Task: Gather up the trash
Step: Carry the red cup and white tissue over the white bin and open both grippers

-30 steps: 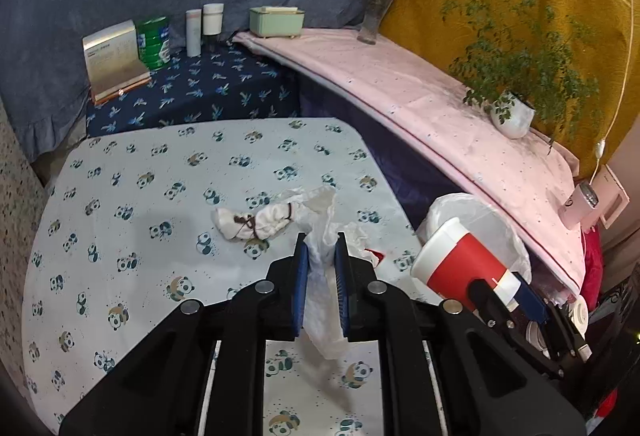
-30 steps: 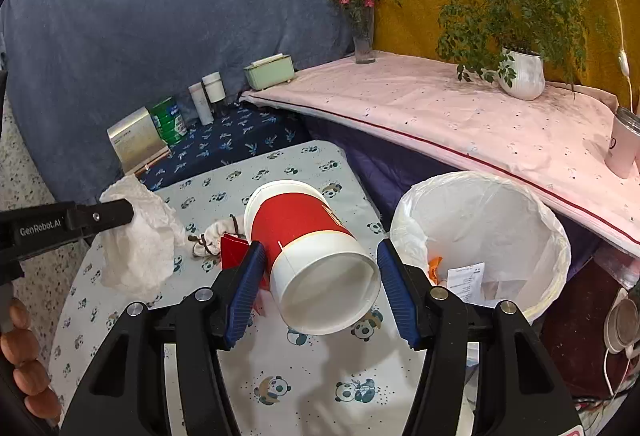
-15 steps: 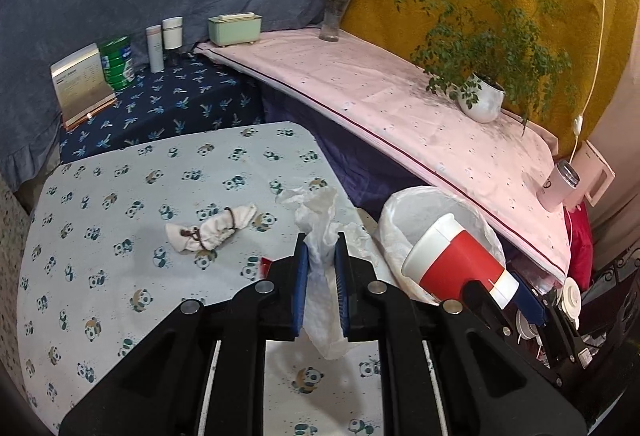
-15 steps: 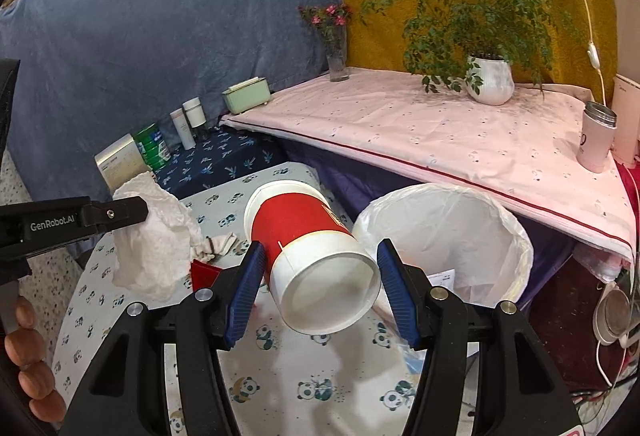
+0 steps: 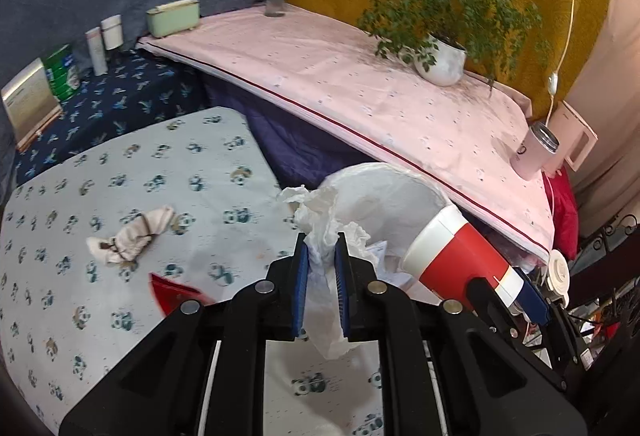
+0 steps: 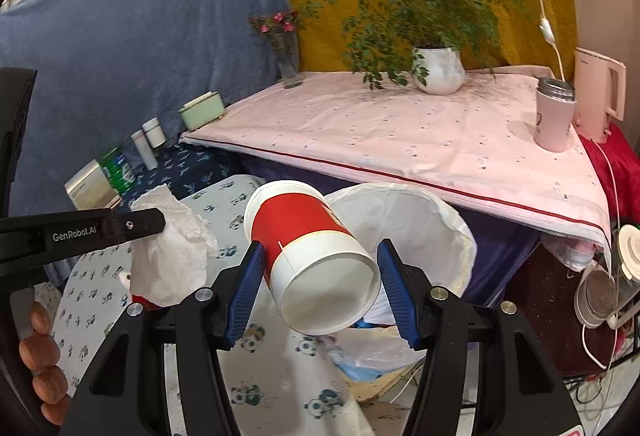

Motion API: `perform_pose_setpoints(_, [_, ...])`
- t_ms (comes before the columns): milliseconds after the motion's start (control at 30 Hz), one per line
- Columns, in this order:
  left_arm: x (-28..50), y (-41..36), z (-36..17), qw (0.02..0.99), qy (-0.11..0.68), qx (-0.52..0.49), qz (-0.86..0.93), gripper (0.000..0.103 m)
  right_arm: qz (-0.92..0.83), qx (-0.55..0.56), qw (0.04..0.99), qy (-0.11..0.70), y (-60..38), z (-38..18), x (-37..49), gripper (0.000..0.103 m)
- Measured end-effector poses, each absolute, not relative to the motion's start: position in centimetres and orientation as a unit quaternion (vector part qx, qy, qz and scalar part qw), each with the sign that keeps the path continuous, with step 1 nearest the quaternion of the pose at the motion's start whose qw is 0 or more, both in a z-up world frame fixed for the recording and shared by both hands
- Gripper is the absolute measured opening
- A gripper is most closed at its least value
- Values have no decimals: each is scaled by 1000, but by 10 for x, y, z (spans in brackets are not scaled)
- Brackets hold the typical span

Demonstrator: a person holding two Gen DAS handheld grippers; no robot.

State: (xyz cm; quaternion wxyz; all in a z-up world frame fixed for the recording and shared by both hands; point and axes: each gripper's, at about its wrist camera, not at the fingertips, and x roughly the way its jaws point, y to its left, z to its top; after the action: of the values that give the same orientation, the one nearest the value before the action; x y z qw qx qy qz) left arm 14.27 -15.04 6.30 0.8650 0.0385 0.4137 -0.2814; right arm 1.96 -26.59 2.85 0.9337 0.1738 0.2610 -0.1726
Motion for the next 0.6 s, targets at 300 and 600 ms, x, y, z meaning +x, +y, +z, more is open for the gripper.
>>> perform_pose_setpoints(300, [156,-210,46,839,436,55,-321,13,-209,194,920,268,-308,11,14,56])
perform_pose_setpoints(600, [168,-242,33,838,430,46,-333,63,-227,203,911,279,-333,-6,19,56])
